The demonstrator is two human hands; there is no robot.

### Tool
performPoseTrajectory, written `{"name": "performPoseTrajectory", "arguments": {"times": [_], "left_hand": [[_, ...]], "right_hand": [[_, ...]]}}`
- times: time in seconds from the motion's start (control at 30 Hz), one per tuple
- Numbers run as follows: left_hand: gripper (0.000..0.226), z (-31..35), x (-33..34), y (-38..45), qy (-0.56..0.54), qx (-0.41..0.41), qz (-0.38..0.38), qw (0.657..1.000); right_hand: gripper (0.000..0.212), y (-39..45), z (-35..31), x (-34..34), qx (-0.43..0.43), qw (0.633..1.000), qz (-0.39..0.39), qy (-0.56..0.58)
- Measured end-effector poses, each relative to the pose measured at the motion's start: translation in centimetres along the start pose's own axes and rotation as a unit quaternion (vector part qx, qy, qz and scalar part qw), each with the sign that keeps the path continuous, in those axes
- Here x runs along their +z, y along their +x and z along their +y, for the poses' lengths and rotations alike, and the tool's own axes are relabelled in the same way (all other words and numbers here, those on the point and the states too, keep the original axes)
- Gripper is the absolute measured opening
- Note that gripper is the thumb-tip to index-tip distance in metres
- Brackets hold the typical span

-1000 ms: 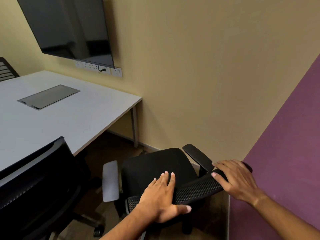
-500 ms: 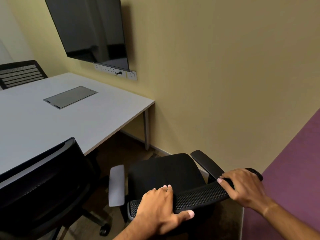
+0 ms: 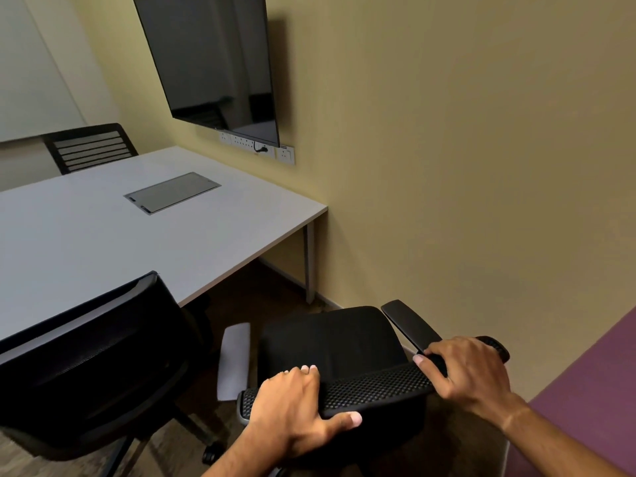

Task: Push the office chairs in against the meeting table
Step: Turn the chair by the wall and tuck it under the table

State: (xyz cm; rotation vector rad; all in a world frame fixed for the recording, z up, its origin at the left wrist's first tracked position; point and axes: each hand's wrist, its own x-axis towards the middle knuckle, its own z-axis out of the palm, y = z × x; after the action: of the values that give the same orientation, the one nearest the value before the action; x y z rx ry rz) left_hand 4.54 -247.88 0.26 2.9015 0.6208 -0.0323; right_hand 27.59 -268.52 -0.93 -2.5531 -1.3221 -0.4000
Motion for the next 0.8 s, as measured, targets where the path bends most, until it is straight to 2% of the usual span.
{"name": "performPoseTrajectory", "arguments": {"times": [0.3,0.5,0.8], "left_hand": [[0.087,-1.2,0.3,2.7,0.033,-0.068,0.057,0.996],[0.085,-1.8,0.3,4.7,0.039,-0.094,0.063,0.993],[0.094,-0.7,1.0,7.8,0.028,-0.111,0.071,0.991]], "right_hand": [[0.057,4.8,0.3,1.9,-0.027,1.000,0.007,-0.007],[0.054,8.1,0.8,3.1,-0.047,0.999,0.002,-0.001],[0.048,12.6,3.4,4.5,-0.072,0.997,-0.020,-0.003]]}}
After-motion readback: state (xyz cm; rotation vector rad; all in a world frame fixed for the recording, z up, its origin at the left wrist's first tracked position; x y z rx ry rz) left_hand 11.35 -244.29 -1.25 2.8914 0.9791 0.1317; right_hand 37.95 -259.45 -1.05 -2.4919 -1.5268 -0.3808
